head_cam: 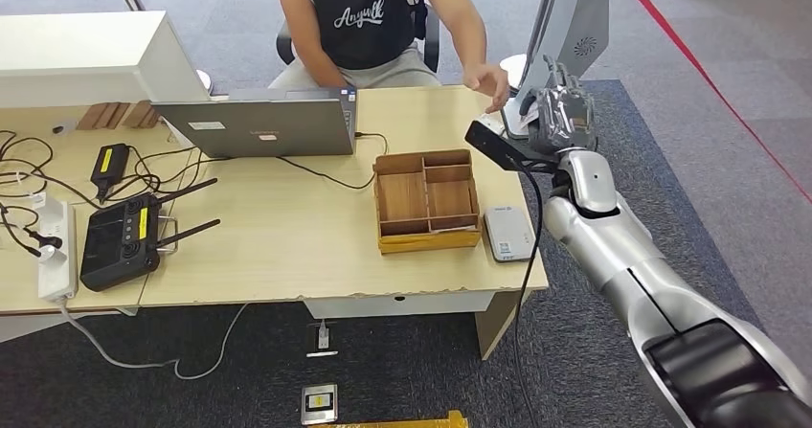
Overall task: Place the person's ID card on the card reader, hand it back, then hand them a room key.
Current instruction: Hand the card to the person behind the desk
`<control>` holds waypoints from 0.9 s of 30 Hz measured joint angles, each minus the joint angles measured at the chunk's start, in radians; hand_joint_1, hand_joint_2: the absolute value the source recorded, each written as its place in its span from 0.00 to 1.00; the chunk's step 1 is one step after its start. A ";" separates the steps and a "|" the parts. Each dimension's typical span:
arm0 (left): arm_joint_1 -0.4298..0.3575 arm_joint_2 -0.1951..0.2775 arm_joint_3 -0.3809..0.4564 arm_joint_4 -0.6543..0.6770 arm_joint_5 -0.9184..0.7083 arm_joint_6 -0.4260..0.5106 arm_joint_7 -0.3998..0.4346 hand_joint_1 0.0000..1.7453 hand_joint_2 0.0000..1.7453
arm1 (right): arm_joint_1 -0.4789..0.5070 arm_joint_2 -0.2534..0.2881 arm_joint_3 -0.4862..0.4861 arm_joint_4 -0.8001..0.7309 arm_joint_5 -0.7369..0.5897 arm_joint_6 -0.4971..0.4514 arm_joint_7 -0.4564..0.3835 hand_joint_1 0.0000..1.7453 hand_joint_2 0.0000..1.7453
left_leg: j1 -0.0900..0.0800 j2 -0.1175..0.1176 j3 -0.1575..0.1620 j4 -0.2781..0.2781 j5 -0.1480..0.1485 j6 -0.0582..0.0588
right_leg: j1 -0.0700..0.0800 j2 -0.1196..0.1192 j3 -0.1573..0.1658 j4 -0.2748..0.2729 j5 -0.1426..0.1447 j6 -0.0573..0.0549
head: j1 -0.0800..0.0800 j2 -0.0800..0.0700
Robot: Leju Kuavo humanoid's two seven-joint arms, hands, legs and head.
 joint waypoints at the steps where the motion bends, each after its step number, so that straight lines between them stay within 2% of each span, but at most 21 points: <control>1: -0.002 0.000 -0.002 0.000 -0.006 -0.002 0.000 0.00 0.00 | -0.012 0.010 0.002 0.009 0.002 0.015 0.002 1.00 1.00 | 0.000 0.000 0.000 0.000 0.000 0.000 | 0.000 0.000 0.000 0.000 0.000 0.000 | 0.000 0.000; 10: -0.015 0.000 -0.024 0.000 -0.030 -0.014 0.003 0.00 0.00 | -0.090 0.090 0.029 0.155 0.004 0.081 0.017 1.00 1.00 | 0.000 0.000 0.000 0.000 0.000 0.000 | 0.000 0.000 0.000 0.000 0.000 0.000 | 0.000 0.000; 17: -0.016 0.001 -0.029 0.000 -0.031 -0.016 0.007 0.00 0.00 | -0.095 0.116 0.042 0.211 -0.002 0.080 0.017 0.99 1.00 | 0.000 0.000 -0.001 0.000 0.000 0.000 | 0.000 0.000 -0.001 0.000 0.000 0.000 | 0.000 0.000; 18: -0.016 0.001 -0.029 0.000 -0.031 -0.016 0.007 0.00 0.00 | -0.095 0.118 0.043 0.217 -0.002 0.079 0.017 0.79 1.00 | 0.000 0.000 -0.001 0.000 0.000 0.000 | 0.000 0.000 -0.001 0.000 0.000 0.000 | 0.000 0.000; 21: -0.016 0.001 -0.029 0.000 -0.031 -0.016 0.007 0.00 0.00 | -0.095 0.124 0.045 0.232 -0.002 0.071 0.016 0.06 1.00 | 0.000 0.000 -0.001 0.000 0.000 0.000 | 0.000 0.000 -0.001 0.000 0.000 0.000 | 0.000 0.000; 22: -0.016 0.001 -0.029 0.000 -0.031 -0.016 0.007 0.00 0.00 | -0.095 0.126 0.046 0.238 -0.002 0.066 0.016 0.00 1.00 | 0.000 0.000 -0.001 0.000 0.000 0.000 | 0.000 0.000 -0.001 0.000 0.000 0.000 | 0.000 0.000; 27: -0.015 0.001 -0.029 0.000 -0.032 -0.016 0.005 0.00 0.00 | -0.095 0.132 0.046 0.259 -0.003 0.033 0.015 0.00 1.00 | 0.000 0.000 0.000 0.000 0.000 0.000 | 0.000 0.000 -0.001 0.000 0.000 0.000 | 0.000 0.000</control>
